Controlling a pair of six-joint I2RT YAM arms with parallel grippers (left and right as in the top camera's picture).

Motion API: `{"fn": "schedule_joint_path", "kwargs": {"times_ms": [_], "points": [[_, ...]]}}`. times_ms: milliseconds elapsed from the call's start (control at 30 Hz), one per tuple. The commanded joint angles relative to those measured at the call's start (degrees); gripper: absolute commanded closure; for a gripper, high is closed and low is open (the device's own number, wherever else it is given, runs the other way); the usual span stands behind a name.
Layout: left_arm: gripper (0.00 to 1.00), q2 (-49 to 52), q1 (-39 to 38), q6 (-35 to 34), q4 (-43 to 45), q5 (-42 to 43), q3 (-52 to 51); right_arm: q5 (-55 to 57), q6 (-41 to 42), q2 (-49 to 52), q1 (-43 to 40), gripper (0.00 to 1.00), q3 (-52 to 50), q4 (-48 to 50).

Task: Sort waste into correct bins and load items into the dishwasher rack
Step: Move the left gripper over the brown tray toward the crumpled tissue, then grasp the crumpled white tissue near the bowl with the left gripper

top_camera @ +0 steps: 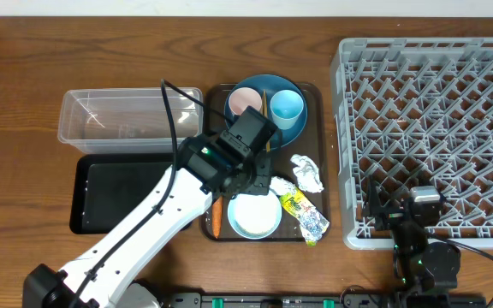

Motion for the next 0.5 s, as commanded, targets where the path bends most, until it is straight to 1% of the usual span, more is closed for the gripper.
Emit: {"fn": "schedule_joint_path", "kwargs": {"times_ms": [0, 33, 100, 167, 267, 400, 467], "points": [[0.75, 0.24, -2.73, -0.87, 0.94, 0.35, -0.28, 0.15, -0.44, -0.09, 0.52, 0.01, -0.07, -0.24], [0.65, 0.48, -4.17, -0.87, 1.66, -0.22, -0.28, 0.15, -0.42, -0.09, 0.52, 0.01, -0.07, -0.24], [0.58, 1.49, -6.91, -1.01, 3.10, -1.88, -0.28, 0.15, -0.44, -0.09, 0.52, 0.01, -0.07, -0.24], [0.56, 2.89, -9.07, -3.74, 3.98, -4.09, -0.28, 0.15, -0.44, -0.09, 0.52, 0.01, -0.07, -0.24], [0.56, 5.79, -11.45, -11.06, 4.50, -7.48, -0.28, 0.15, -0.44, -0.09, 0.52, 0.01, -0.07, -0.24], [0.56, 10.29, -12.52, -17.18, 7.30, -7.74, -0.28, 0.15, -0.44, -0.09, 0.52, 0.01, -0.07, -0.24], [0.55, 12.35, -12.72, -19.04, 9.62, -7.74, -0.28, 0.15, -0.44, -0.09, 0.52, 0.01, -0.07, -0.24]]}}
